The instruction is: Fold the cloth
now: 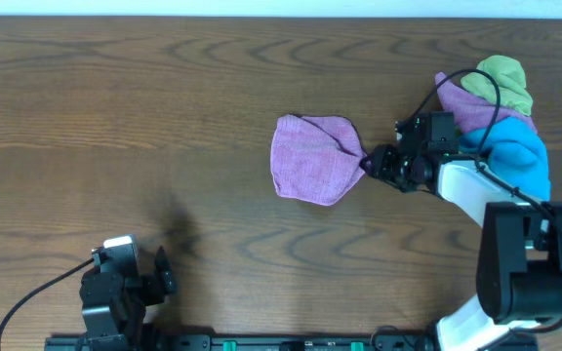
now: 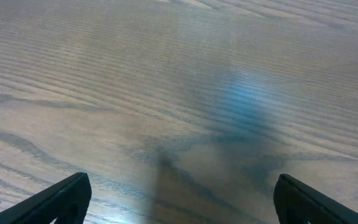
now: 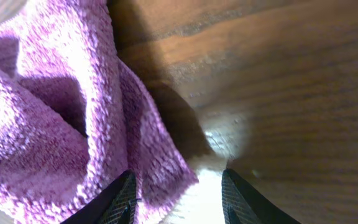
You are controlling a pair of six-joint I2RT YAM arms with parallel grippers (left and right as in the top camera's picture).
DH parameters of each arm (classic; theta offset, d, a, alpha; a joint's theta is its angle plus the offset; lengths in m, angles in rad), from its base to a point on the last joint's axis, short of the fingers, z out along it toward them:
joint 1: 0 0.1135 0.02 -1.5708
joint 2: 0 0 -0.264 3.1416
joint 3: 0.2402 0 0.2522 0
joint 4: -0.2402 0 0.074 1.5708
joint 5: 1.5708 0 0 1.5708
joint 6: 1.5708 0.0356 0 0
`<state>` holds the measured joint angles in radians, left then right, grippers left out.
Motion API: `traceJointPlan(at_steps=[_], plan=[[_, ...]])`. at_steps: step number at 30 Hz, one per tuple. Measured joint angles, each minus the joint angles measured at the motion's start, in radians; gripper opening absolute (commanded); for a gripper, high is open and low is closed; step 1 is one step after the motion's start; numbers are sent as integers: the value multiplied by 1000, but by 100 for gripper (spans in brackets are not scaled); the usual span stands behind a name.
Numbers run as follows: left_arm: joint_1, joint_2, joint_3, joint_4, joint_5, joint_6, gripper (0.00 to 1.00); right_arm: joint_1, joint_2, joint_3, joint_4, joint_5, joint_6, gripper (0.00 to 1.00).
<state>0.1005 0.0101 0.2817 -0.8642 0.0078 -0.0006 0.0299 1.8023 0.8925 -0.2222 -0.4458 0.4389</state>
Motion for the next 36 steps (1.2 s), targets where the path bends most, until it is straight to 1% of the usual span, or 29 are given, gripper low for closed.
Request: traceJointPlan(at_steps=[3, 5, 6, 7, 8, 13, 17, 20, 25, 29, 32, 36], plan=[[0, 0, 0, 0, 0, 0, 95, 0, 12, 1, 23, -24, 7, 38], [0, 0, 0, 0, 0, 0, 95, 0, 19, 1, 34, -34, 13, 30], [0, 0, 0, 0, 0, 0, 95, 0, 22, 1, 35, -36, 15, 22], [0, 0, 0, 0, 0, 0, 95, 0, 26, 0, 41, -41, 19, 13], [0, 0, 0, 0, 0, 0, 95, 0, 32, 0, 44, -47, 19, 1], [0, 0, 0, 0, 0, 0, 95, 0, 43, 0, 39, -74, 16, 1], [0, 0, 0, 0, 0, 0, 95, 0, 23, -2, -37, -79, -16, 1], [0, 0, 0, 0, 0, 0, 95, 0, -56, -5, -113, -78, -42, 1], [0, 0, 0, 0, 0, 0, 95, 0, -262, -5, -240, -78, -69, 1], [0, 0, 0, 0, 0, 0, 95, 0, -381, -5, -317, -78, -89, 1], [0, 0, 0, 0, 0, 0, 95, 0, -419, -5, -366, -77, -101, 1], [0, 0, 0, 0, 0, 0, 95, 0, -425, -5, -450, -71, -130, 1]])
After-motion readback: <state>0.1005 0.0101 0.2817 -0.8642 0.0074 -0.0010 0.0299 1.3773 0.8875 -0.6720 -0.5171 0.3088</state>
